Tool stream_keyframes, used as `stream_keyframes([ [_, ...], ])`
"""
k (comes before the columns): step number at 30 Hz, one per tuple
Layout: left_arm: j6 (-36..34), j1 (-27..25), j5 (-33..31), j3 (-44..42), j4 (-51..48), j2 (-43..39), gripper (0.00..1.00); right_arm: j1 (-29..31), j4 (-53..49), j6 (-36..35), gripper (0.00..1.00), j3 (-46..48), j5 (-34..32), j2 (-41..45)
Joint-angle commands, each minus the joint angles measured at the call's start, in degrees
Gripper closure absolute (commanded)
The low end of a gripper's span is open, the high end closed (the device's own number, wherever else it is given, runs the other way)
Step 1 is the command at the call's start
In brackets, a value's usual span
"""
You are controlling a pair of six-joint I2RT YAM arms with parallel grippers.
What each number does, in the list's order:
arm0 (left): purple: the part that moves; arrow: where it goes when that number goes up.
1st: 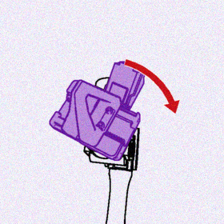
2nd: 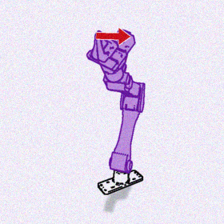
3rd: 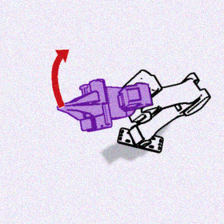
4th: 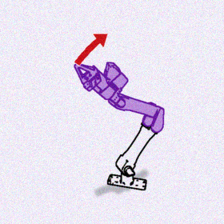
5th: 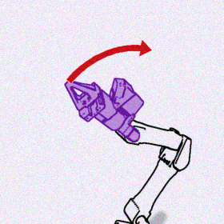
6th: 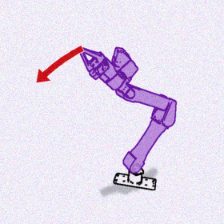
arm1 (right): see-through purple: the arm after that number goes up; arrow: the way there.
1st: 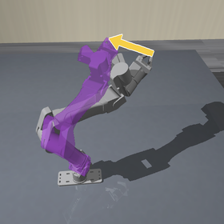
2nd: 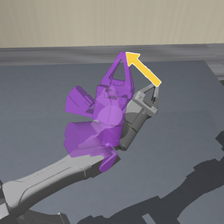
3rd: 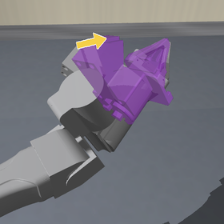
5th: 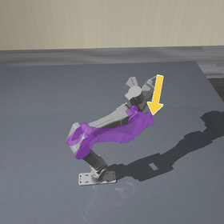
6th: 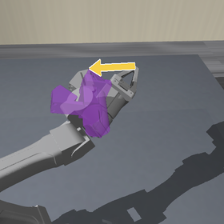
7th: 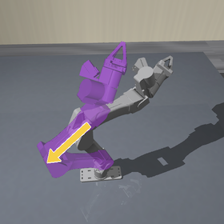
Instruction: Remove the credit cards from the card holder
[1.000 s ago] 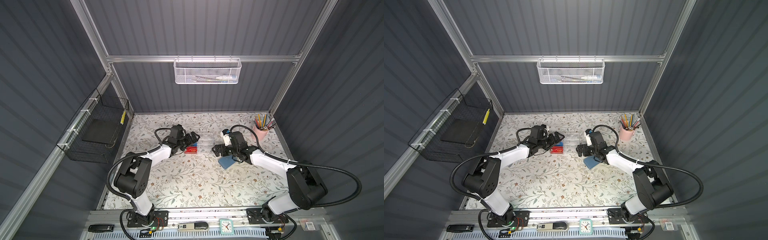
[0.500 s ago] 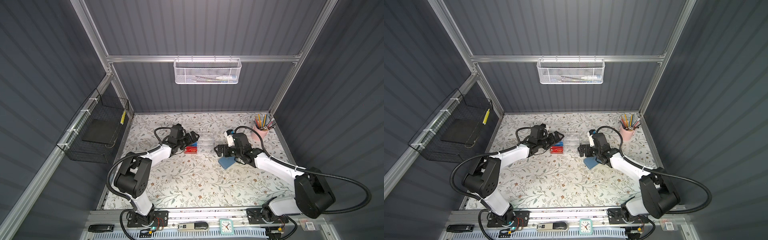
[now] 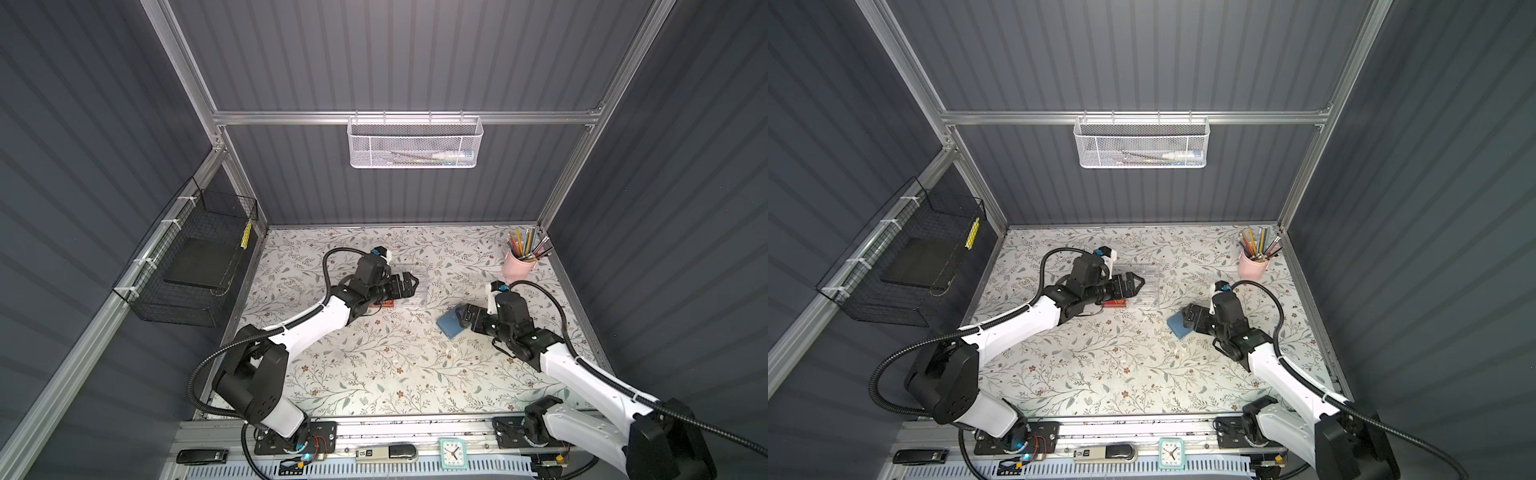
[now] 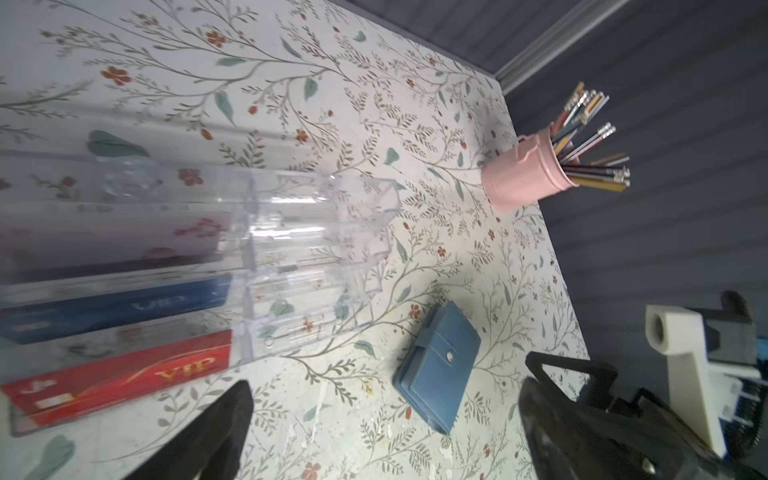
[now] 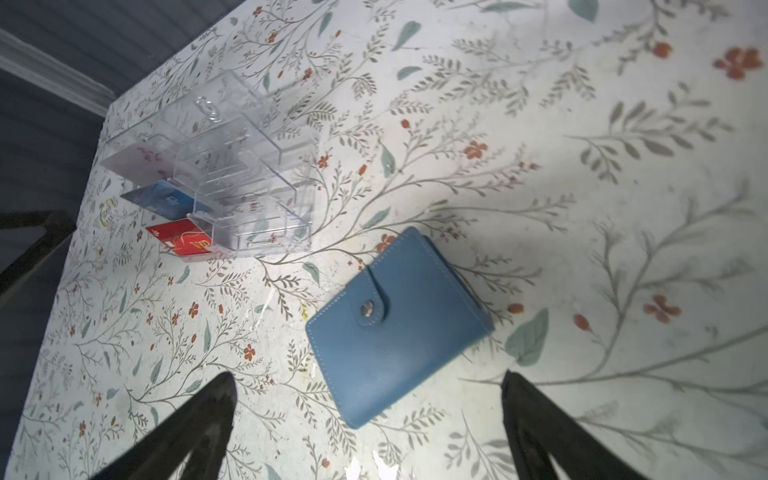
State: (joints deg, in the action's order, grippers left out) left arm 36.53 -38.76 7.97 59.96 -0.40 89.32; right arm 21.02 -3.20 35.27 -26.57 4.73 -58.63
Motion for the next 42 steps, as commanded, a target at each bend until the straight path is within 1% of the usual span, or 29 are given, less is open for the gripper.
stream_keyframes([
  [1, -1.27, -3.13, -0.74, 1.31, -1.09, 2.21, 0.0, -2.08, 2.06, 6.01, 0.01, 3.44, 3.08, 1.94],
  [6, 1.88, -6.76, 0.97, 2.31, 2.25, 6.21, 0.0, -4.78, 8.97, 10.39, 0.01, 8.43, 8.27, 1.24],
  [13, 6.28, -8.14, 4.21, 4.12, 7.8, 11.56, 0.0, -5.46, 17.28, 13.87, 0.01, 10.0, 11.67, -5.11],
  [15, 7.67, -8.2, 5.35, 5.13, 9.33, 13.49, 0.0, -5.55, 19.44, 14.62, 0.03, 9.63, 12.86, -8.26],
  [21, 13.67, -8.22, 8.85, 7.49, 14.42, 18.92, 0.0, -5.55, 25.01, 17.28, 0.1, 10.14, 13.9, -12.92],
  [22, 14.35, -8.27, 9.19, 7.98, 14.59, 19.63, 0.0, -5.55, 26.14, 17.69, 0.11, 10.45, 16.09, -13.32],
  [25, 16.25, -8.3, 9.35, 8.82, 15.5, 21.0, 0.0, -5.55, 28.78, 18.86, 0.13, 11.31, 16.3, -14.49],
  [36, 19.04, -9.24, 9.26, 10.91, 17.69, 26.05, 0.0, -5.5, 36.35, 21.15, 0.22, 12.73, 15.48, -21.33],
  [40, 20.46, -9.32, 9.52, 11.15, 19.1, 27.48, 0.0, -5.53, 38.87, 21.99, 0.24, 13.29, 15.39, -23.22],
  [42, 20.26, -9.55, 9.27, 12.01, 18.29, 27.86, 0.0, -5.54, 39.77, 22.13, 0.25, 13.51, 15.39, -23.88],
])
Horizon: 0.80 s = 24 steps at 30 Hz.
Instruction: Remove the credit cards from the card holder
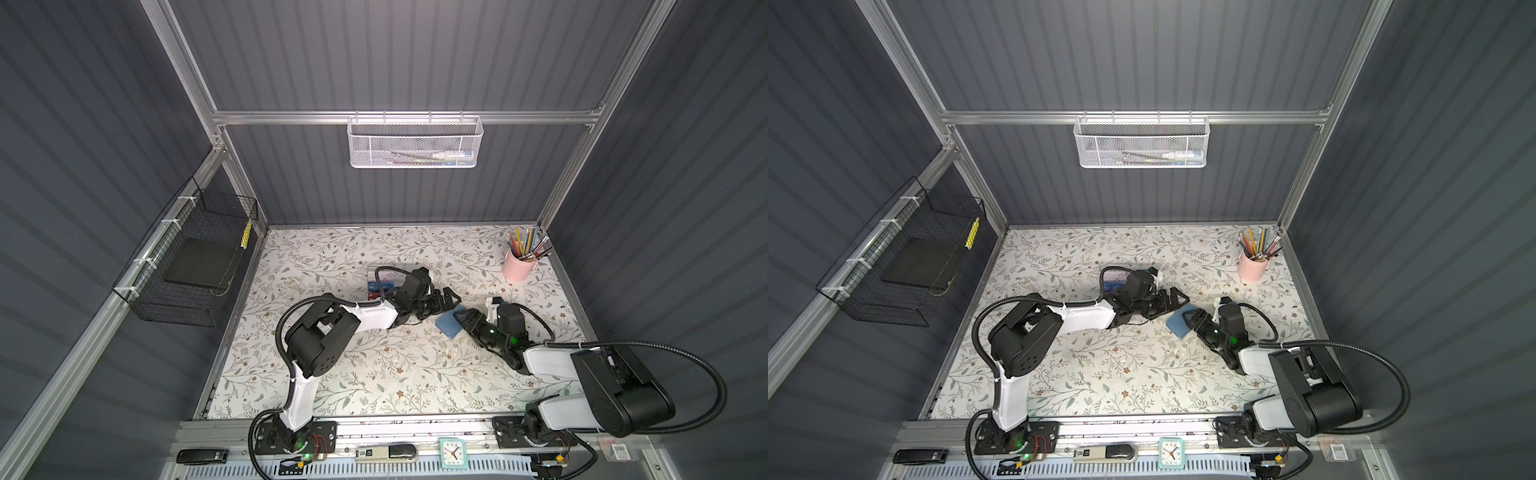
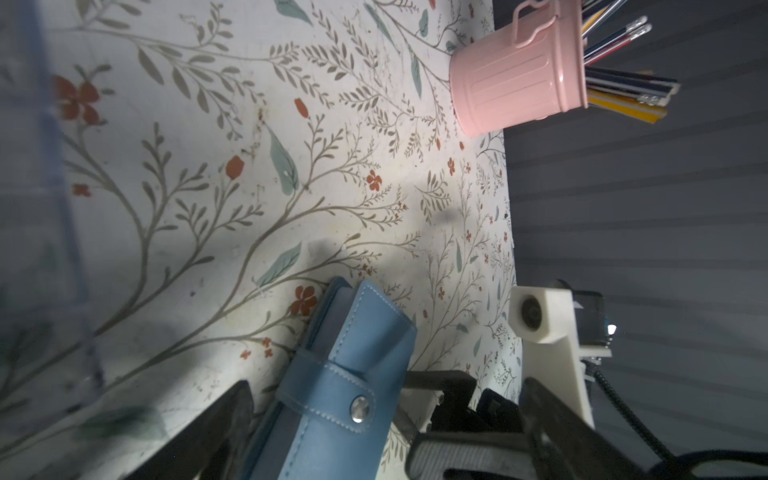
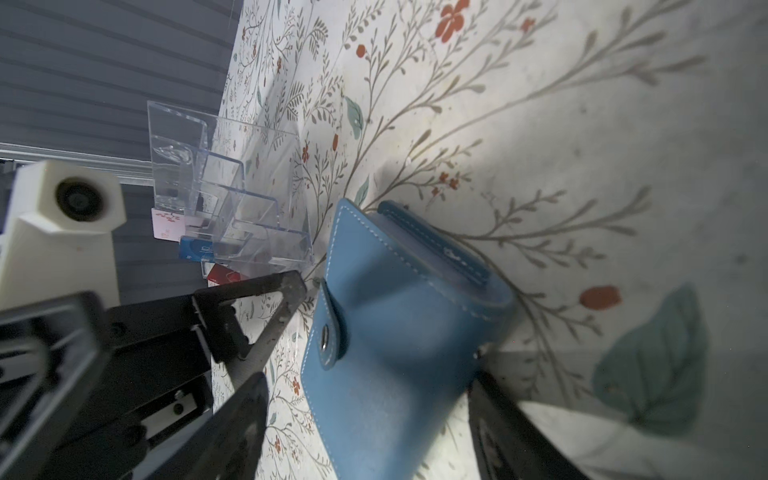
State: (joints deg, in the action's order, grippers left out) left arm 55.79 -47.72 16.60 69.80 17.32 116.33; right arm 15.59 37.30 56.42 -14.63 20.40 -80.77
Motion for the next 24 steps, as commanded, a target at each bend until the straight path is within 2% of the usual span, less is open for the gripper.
stream_keyframes([
  [1, 0.75, -0.68, 0.48, 2.57, 0.11, 0.96, 0.0, -0.1, -0.36, 0.97, 0.26, 1.71, -0.36, -1.9],
  [9, 2.67, -1.1, 0.71, 2.95, 1.84, 2.59, 0.0, 0.35, 0.49, 0.11, 0.33, 2.2, 0.27, -1.95],
  [19, 2.94, -2.17, 0.58, 3.17, 1.83, 3.37, 0.0, 3.28, -0.6, -0.35, 0.35, 2.02, -0.5, -0.5],
  [20, 3.01, -2.2, 0.5, 3.02, 1.79, 3.38, 0.0, 3.39, -0.64, -0.3, 0.35, 1.98, -2.78, -0.68],
  [24, 3.17, -2.32, 0.17, 2.32, 1.93, 3.03, 0.0, 3.52, -0.66, 0.06, 0.37, 1.88, -4.5, -1.23],
])
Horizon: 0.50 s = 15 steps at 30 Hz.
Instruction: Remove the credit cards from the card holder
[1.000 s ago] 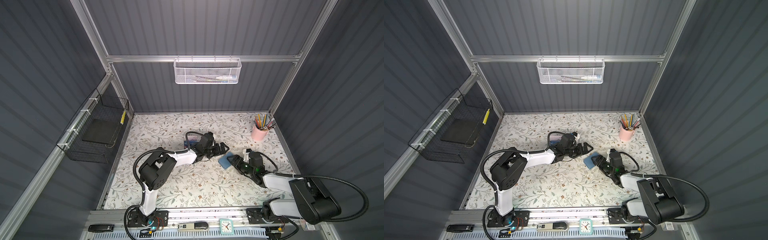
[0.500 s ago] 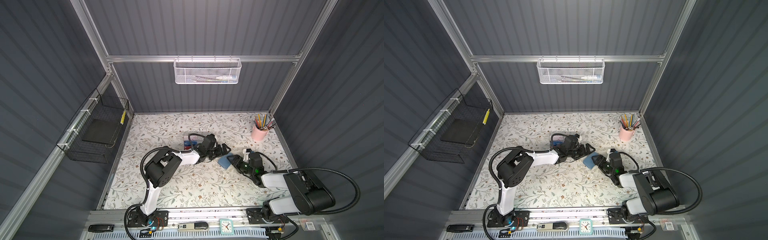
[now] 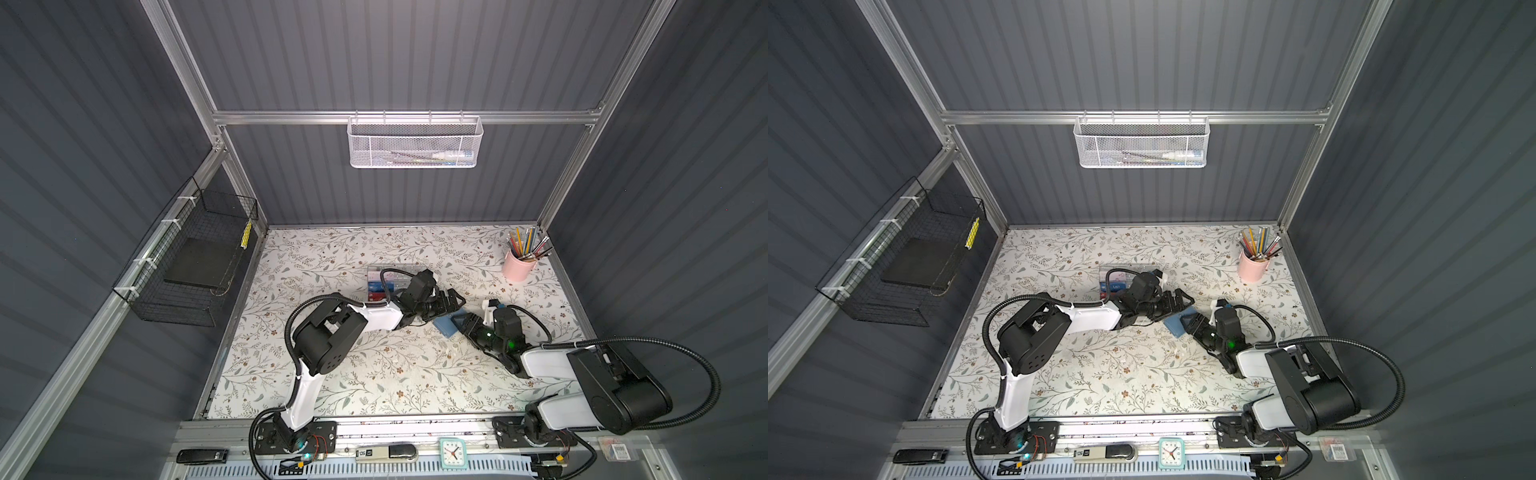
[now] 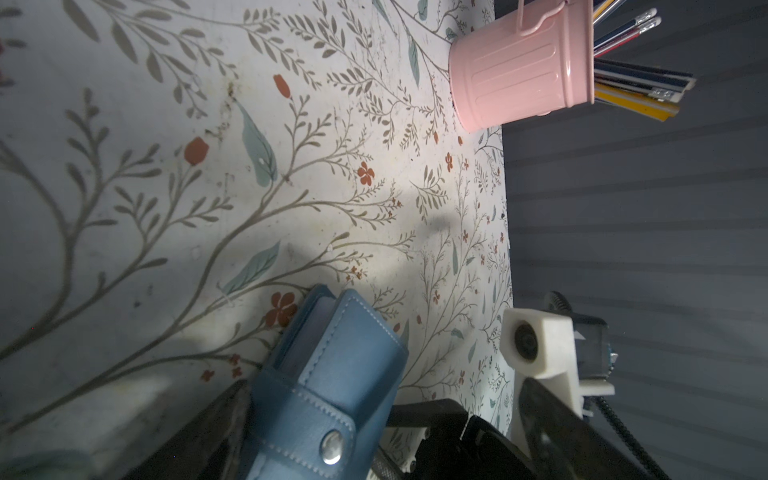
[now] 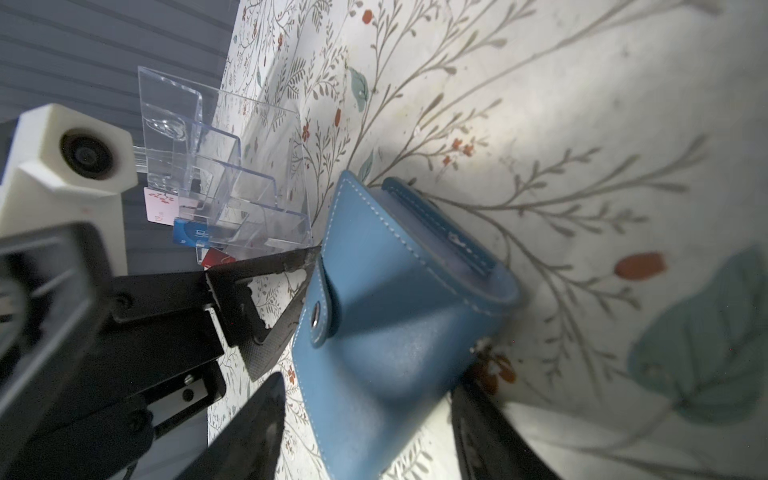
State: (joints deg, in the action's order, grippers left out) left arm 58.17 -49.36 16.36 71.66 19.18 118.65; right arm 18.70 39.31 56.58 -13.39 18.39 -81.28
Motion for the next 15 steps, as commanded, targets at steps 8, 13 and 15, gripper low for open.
stream_keyframes([
  [8, 2.29, -1.17, 0.45, -0.43, 1.82, 0.79, 0.0, 0.61, -0.36, 0.82, 0.41, 0.91, -5.24, -0.42],
  [13, 2.72, -1.5, 0.18, -0.82, 2.5, 1.13, 0.0, 0.63, 2.66, 0.73, 0.43, 0.85, -6.37, -0.93],
  [15, 3.06, -1.52, 0.23, -1.0, 2.98, 1.4, 0.0, 0.63, 4.18, 0.33, 0.43, 0.47, -5.71, -1.75],
])
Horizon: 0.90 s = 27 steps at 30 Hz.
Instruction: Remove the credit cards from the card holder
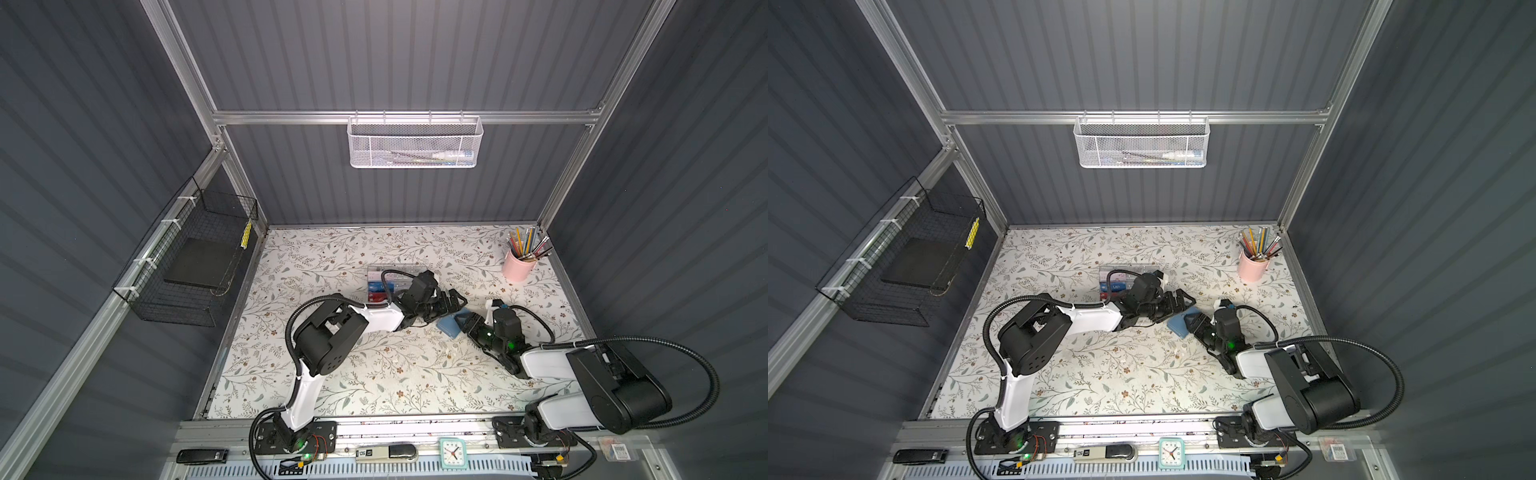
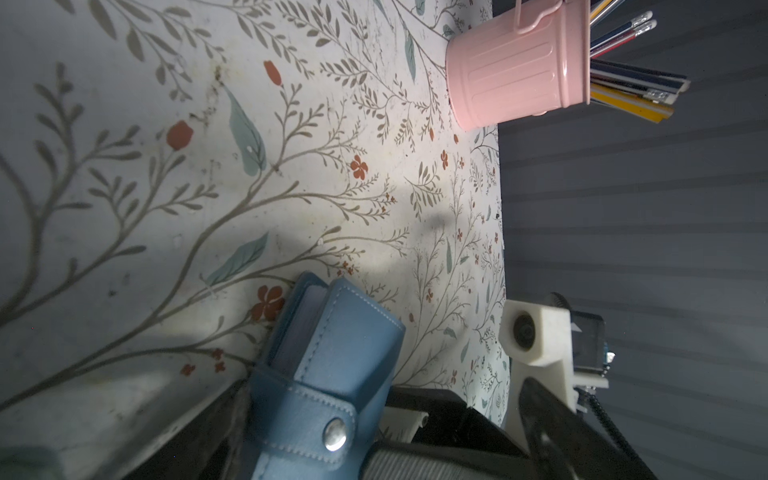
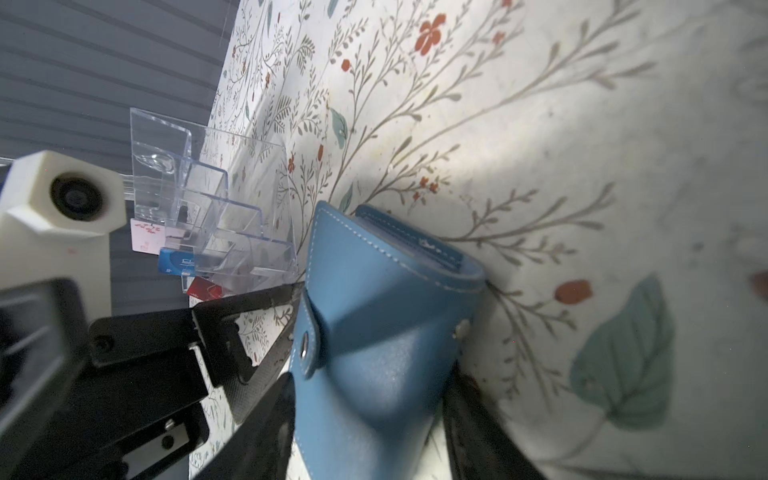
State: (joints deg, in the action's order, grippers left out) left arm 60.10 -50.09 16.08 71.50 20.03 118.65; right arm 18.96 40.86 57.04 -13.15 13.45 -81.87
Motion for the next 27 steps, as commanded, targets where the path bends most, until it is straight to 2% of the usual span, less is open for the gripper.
stream_keyframes([
  [1, 1.31, -0.73, 0.54, -0.93, 2.43, 1.59, 0.0, 0.37, 3.67, -0.13, 0.43, 0.21, -0.5, -1.61],
  [9, 1.53, -0.87, 0.2, -0.16, 2.85, 2.63, 0.0, 0.37, 9.95, -1.37, 0.43, -1.17, 1.33, -4.79],
  [16, 1.6, -0.85, 0.19, 0.93, 2.69, 3.35, 0.0, 0.23, 4.42, -3.95, 0.4, -4.97, 0.26, -3.63],
  [27, 1.42, -0.78, -0.03, 0.86, 2.73, 3.0, 0.0, 0.28, 5.81, -4.13, 0.51, -5.07, 2.02, -4.35],
])
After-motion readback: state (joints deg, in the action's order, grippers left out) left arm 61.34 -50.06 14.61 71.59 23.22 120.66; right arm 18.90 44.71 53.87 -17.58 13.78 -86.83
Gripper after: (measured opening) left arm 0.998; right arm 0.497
